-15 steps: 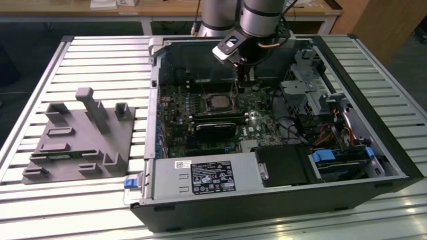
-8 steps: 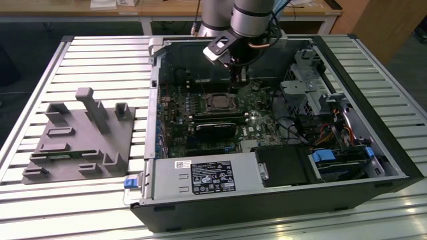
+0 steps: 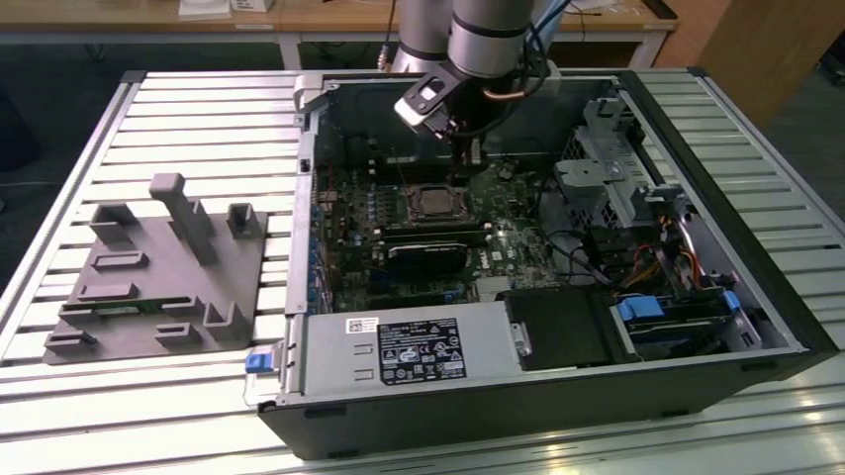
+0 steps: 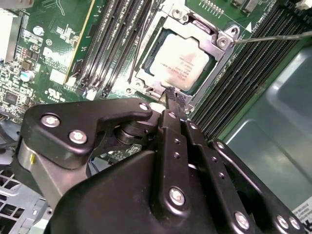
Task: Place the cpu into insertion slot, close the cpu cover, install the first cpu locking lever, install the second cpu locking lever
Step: 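Close the cpu cover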
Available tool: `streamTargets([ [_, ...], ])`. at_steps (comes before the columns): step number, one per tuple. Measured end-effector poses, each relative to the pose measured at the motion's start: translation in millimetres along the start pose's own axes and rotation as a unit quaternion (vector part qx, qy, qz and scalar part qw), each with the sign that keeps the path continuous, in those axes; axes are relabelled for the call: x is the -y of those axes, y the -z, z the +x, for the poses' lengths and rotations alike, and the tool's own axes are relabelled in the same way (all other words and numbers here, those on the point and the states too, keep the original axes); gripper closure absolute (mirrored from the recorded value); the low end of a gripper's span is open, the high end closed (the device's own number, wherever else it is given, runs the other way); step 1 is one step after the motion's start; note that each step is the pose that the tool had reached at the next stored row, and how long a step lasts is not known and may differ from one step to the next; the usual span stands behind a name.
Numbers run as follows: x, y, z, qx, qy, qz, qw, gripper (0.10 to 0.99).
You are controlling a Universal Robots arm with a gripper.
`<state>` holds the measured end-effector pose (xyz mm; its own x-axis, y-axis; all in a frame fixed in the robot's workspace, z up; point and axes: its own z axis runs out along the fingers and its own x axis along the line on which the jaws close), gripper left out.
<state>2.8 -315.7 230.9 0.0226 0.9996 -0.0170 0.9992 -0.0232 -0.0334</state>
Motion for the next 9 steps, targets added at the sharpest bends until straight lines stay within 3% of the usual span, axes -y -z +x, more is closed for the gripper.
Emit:
streamTargets([
  [9, 6.9, -6.7, -3.9, -0.0147, 0.006, -0.0066, 0.9999, 0.98],
])
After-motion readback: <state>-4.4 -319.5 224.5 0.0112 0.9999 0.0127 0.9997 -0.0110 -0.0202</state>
